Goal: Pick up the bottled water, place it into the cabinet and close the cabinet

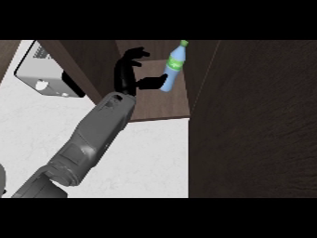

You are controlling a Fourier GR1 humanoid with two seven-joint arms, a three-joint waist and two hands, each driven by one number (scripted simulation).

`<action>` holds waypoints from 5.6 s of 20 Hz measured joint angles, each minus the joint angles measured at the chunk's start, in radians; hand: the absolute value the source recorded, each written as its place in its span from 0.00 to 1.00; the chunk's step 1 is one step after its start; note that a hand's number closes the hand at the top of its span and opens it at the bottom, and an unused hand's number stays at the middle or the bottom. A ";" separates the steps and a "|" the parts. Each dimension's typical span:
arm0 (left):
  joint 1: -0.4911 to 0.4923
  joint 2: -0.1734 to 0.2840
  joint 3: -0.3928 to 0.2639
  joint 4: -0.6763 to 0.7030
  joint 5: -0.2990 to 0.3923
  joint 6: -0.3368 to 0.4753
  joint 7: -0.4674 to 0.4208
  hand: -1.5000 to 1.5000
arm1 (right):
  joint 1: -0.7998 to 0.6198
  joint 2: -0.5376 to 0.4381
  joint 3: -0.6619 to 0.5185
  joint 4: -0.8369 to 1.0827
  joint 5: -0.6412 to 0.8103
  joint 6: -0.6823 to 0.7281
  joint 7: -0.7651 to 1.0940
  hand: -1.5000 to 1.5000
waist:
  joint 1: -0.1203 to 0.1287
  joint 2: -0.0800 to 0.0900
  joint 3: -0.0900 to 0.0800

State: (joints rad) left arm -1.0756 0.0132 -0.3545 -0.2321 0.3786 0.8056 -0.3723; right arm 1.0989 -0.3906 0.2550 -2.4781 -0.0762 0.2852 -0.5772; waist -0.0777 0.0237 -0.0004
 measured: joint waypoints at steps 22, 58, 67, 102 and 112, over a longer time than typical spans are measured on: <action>0.018 -0.012 0.123 -0.206 0.208 -0.310 -0.290 1.00 | 0.015 0.014 0.033 -0.005 -0.005 0.042 0.005 0.00 | 0.027 -0.017 -0.001; 1.182 0.440 -0.342 -1.417 0.375 -0.558 -0.333 0.00 | -0.086 -0.189 0.197 -0.017 0.100 0.046 0.042 1.00 | 0.134 -0.042 -0.006; 1.378 0.648 -0.239 -1.520 0.421 -0.706 -0.450 0.00 | -0.219 -0.220 0.292 -0.026 0.114 0.000 0.143 1.00 | 0.150 -0.033 -0.010; 1.519 0.937 -0.033 -1.524 0.520 -1.025 -0.544 0.00 | -0.891 -0.030 0.437 0.079 -0.050 0.004 0.713 1.00 | 0.271 0.019 -0.018; 1.525 0.961 0.006 -1.514 0.552 -1.050 -0.532 0.00 | -1.041 0.102 0.365 0.276 -0.298 0.042 0.830 1.00 | 0.272 0.024 -0.011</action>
State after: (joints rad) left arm 0.4496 0.9742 -0.3489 -1.7461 0.9304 -0.2442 -0.9043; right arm 0.0581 -0.2890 0.6203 -2.2018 -0.3745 0.3268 0.2525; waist 0.1942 0.0476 -0.0109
